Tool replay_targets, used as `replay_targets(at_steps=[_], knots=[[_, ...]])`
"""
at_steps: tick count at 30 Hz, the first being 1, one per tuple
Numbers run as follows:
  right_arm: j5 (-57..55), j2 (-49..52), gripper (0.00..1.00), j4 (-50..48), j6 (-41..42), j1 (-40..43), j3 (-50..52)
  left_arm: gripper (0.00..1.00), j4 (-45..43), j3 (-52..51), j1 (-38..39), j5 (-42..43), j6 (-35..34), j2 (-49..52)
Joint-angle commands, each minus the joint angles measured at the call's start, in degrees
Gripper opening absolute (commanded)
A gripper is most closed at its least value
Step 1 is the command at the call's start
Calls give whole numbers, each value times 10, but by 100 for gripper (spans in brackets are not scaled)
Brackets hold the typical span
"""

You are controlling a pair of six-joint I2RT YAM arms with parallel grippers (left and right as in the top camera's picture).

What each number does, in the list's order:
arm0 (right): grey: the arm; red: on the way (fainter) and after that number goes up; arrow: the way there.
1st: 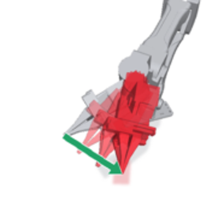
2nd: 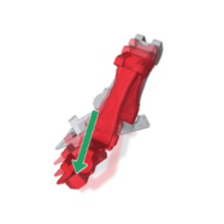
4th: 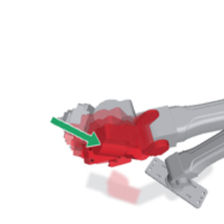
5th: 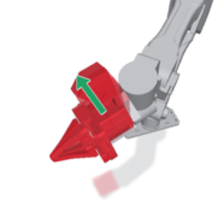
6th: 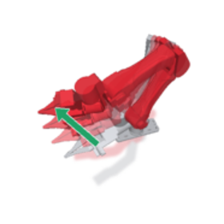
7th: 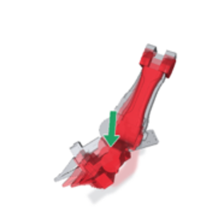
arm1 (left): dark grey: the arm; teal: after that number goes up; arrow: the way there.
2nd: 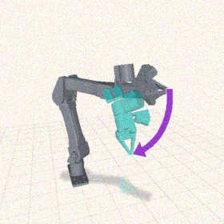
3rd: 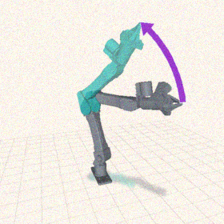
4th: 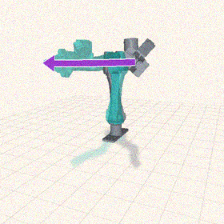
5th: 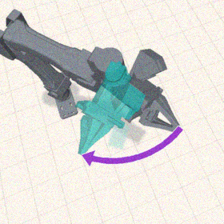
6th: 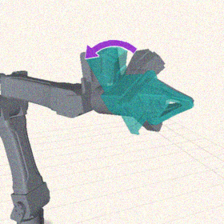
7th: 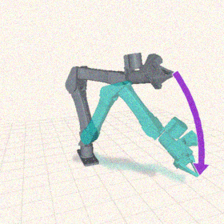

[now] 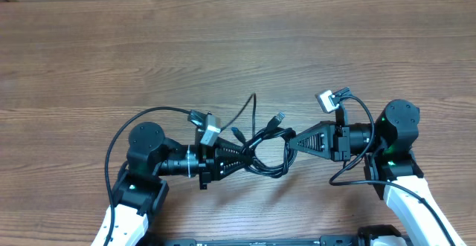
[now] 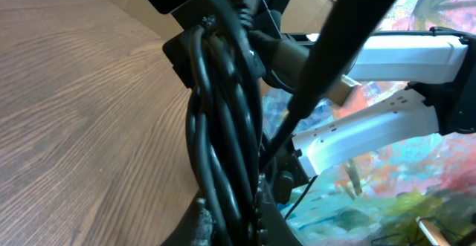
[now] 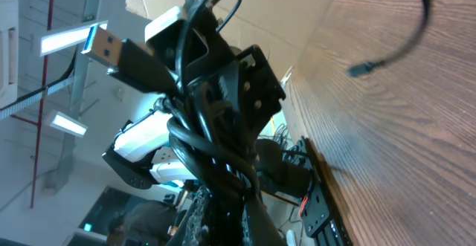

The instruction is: Untangle cables

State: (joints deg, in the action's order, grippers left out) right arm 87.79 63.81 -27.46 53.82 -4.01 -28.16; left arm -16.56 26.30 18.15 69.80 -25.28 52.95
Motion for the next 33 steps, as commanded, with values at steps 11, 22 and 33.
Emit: replay_targets(at_steps=[11, 22, 33], knots=[[14, -4, 45, -3, -80, -5, -7, 5, 3, 0, 10, -45, 15, -1], [-236, -3, 100, 166, -154, -5, -7, 5, 39, 0, -31, -191, -240, -1], [-360, -3, 94, 413, -259, -75, -7, 4, 283, 0, -70, -338, -526, -1]])
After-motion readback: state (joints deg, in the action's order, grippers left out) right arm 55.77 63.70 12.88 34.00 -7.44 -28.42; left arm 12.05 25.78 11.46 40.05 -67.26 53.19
